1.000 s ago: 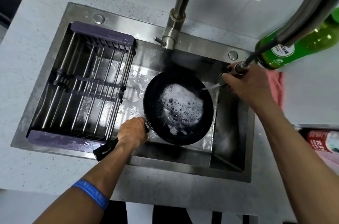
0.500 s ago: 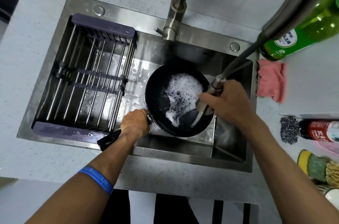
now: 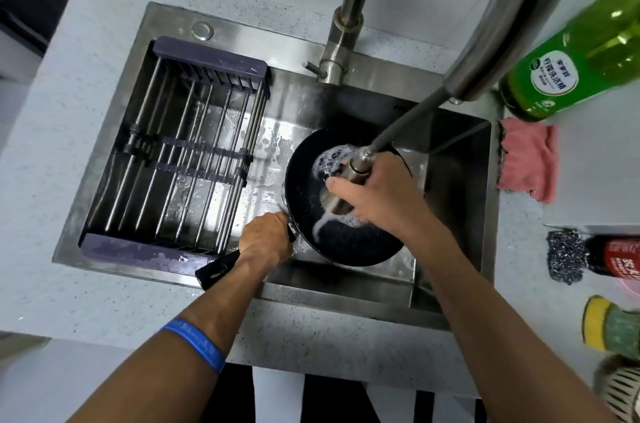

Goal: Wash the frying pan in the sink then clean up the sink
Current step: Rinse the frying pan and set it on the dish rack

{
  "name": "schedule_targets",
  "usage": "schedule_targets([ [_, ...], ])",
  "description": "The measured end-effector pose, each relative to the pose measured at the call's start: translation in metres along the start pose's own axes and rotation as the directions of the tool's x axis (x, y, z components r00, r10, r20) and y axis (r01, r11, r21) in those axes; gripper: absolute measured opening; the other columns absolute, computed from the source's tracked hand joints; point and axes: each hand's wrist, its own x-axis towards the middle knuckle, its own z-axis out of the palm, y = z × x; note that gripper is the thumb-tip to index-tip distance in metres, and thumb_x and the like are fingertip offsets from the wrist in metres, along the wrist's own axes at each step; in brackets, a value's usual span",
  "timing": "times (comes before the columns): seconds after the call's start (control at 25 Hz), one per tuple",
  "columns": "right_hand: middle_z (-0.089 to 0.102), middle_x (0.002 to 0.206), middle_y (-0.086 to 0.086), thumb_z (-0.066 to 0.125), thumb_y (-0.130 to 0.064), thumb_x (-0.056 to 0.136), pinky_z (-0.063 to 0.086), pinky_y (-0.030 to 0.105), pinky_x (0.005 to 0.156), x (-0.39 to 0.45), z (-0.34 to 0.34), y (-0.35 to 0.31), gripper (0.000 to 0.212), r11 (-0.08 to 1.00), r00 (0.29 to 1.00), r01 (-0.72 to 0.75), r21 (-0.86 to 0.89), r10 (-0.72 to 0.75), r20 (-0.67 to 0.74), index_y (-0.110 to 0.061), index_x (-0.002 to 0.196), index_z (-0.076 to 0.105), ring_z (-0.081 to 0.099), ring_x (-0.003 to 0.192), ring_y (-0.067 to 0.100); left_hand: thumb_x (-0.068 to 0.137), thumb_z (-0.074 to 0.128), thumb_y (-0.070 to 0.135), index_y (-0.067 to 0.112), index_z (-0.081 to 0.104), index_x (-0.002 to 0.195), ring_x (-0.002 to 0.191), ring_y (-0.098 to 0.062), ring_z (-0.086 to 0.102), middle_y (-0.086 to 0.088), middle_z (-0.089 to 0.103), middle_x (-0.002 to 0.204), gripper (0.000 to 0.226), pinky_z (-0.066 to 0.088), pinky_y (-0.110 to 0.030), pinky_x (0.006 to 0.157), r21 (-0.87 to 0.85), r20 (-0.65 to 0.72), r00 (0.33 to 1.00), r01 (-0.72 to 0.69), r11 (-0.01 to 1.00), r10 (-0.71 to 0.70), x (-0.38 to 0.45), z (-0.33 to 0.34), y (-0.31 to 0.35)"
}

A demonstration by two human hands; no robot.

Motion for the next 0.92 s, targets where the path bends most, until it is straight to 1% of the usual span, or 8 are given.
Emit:
schedule_targets([
  [0.12,0.071,0.064,0.004,0.070,-0.036,0.084,0.060,0.041,0.062,0.022,-0.008,0.006,0.028,0.998,0.996,0.028,-0.055,-0.032,-0.084,-0.011,0.073,0.070,0.067,0.054,0.017,0.091,0.058,0.018,0.012,0.052,0.116,0.087,-0.021,0.064,-0.006,0.064,0.098,0.026,0.049,-0.028,0.072,0.175,-0.062,0.998,-0.019,0.984,0.030,-0.003,0.007,0.000],
  [0.2,0.067,0.058,0.001,0.067,-0.039,0.082,0.057,0.041,0.060,0.025,-0.022,0.016,0.031,0.992,0.986,-0.001,-0.127,-0.020,-0.163,-0.013,0.063,0.065,0.065,0.054,0.015,0.095,0.047,0.018,0.012,0.044,0.116,0.081,-0.019,0.061,-0.006,0.058,0.095,0.022,0.050,-0.030,0.066,0.342,-0.102,0.990,-0.059,0.938,0.099,-0.013,0.012,0.004],
  [0.32,0.065,0.055,0.000,0.069,-0.031,0.082,0.054,0.033,0.062,-0.003,-0.032,0.023,0.030,0.991,0.972,-0.095,-0.089,0.073,-0.224,-0.016,0.057,0.064,0.063,0.051,0.010,0.097,0.048,0.024,0.010,0.042,0.121,0.083,-0.017,0.063,-0.005,0.059,0.098,0.029,0.049,-0.028,0.067,0.342,-0.095,0.983,-0.114,0.933,0.156,-0.024,0.005,0.011],
  [0.44,0.067,0.057,0.002,0.070,-0.038,0.081,0.060,0.043,0.067,-0.028,-0.046,0.029,0.030,0.967,0.928,-0.252,0.028,0.250,-0.278,-0.013,0.066,0.066,0.067,0.055,0.019,0.095,0.050,0.042,0.010,0.048,0.117,0.084,-0.018,0.062,-0.003,0.063,0.100,0.039,0.048,-0.029,0.071,0.340,-0.047,0.971,-0.204,0.918,0.234,-0.027,-0.026,0.009],
  [0.52,0.065,0.053,0.003,0.070,-0.037,0.082,0.059,0.046,0.068,-0.034,-0.060,0.024,0.032,0.964,0.918,-0.264,0.026,0.260,-0.301,-0.012,0.062,0.065,0.066,0.052,0.020,0.093,0.046,0.051,0.011,0.052,0.111,0.077,-0.019,0.058,-0.004,0.063,0.096,0.044,0.045,-0.029,0.068,0.341,-0.014,0.959,-0.263,0.903,0.285,-0.033,-0.044,0.009],
  [0.64,0.067,0.056,0.005,0.069,-0.038,0.081,0.058,0.051,0.065,-0.040,-0.077,0.000,0.035,0.984,0.935,-0.174,0.045,0.179,-0.305,-0.010,0.061,0.064,0.067,0.054,0.025,0.088,0.049,0.047,0.010,0.058,0.101,0.071,-0.020,0.059,-0.003,0.062,0.082,0.040,0.049,-0.029,0.064,0.159,0.019,0.963,-0.268,0.950,0.269,-0.047,-0.064,0.017],
  [0.76,0.068,0.060,0.006,0.069,-0.042,0.080,0.058,0.051,0.067,-0.035,-0.090,-0.030,0.036,0.992,0.936,-0.119,0.038,0.125,-0.330,-0.009,0.066,0.065,0.068,0.059,0.027,0.082,0.054,0.039,0.010,0.059,0.091,0.072,-0.024,0.059,-0.006,0.062,0.079,0.031,0.043,-0.029,0.061,-0.049,0.048,0.965,-0.254,0.966,0.256,-0.056,-0.083,0.022],
  [0.92,0.068,0.060,0.003,0.071,-0.041,0.082,0.058,0.041,0.065,-0.031,-0.108,-0.057,0.033,0.999,0.905,-0.044,0.030,0.052,-0.423,-0.010,0.069,0.068,0.068,0.060,0.021,0.083,0.069,0.028,0.018,0.056,0.067,0.050,-0.006,0.046,0.007,0.053,0.055,0.024,0.036,-0.018,0.046,-0.410,0.182,0.943,-0.185,0.893,0.279,-0.056,-0.101,0.010],
])
